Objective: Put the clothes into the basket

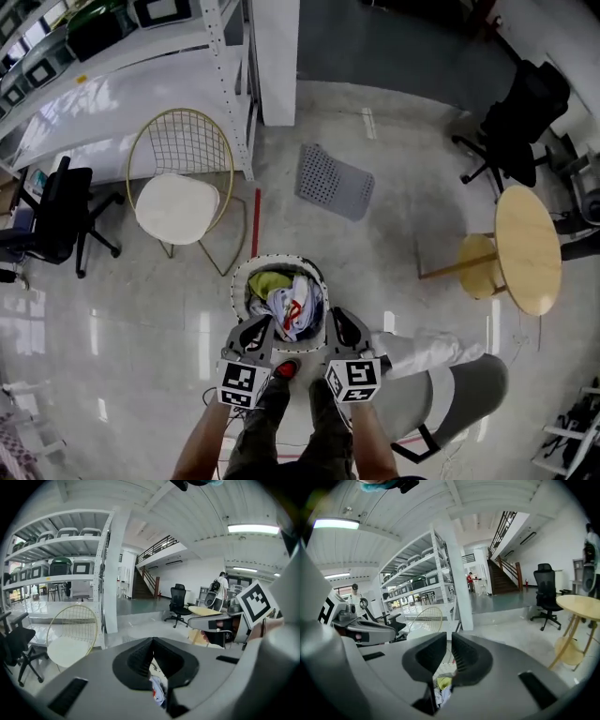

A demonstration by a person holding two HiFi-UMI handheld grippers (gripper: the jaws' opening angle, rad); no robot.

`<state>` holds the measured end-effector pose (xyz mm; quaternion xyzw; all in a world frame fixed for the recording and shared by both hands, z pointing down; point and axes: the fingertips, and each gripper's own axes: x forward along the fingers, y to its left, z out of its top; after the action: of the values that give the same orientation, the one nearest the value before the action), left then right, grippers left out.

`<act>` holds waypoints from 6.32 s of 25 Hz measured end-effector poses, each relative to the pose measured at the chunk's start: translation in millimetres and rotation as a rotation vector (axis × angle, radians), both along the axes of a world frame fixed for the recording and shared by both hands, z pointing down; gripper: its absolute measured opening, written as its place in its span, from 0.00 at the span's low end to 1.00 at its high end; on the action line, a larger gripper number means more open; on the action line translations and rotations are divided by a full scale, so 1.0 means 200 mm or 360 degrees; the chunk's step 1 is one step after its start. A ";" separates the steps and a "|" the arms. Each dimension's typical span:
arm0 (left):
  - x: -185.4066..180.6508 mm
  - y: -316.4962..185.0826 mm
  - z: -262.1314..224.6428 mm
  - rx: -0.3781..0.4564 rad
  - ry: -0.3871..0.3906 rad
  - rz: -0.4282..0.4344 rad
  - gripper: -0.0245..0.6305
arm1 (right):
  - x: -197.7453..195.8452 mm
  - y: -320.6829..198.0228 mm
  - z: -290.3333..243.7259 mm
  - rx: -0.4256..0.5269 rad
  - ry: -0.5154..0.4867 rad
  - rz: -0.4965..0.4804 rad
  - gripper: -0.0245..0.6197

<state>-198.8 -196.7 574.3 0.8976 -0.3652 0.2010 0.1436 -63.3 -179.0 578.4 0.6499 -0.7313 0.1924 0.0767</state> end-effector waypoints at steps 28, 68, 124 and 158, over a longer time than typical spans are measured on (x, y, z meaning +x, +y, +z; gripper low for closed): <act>1.63 0.77 -0.22 0.0060 0.0089 0.1091 0.05 | 1.42 1.25 -0.30 -0.0012 0.0138 0.1072 0.10; 1.94 0.96 0.79 -0.0393 -0.0262 0.1099 0.05 | 1.68 1.34 1.00 -0.0534 -0.0357 0.1136 0.52; 1.70 0.73 0.01 -0.0084 -0.0011 0.1021 0.05 | 1.67 1.18 -0.12 -0.0086 0.0049 0.1149 0.09; 0.55 0.20 -0.82 0.0368 0.0186 0.0398 0.05 | 0.58 0.48 -1.32 0.0551 0.0262 0.0457 0.09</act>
<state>-89.7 -156.5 410.0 0.9567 -0.2625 0.1214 0.0342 53.0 -82.3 313.6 0.7642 -0.6447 0.0194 -0.0048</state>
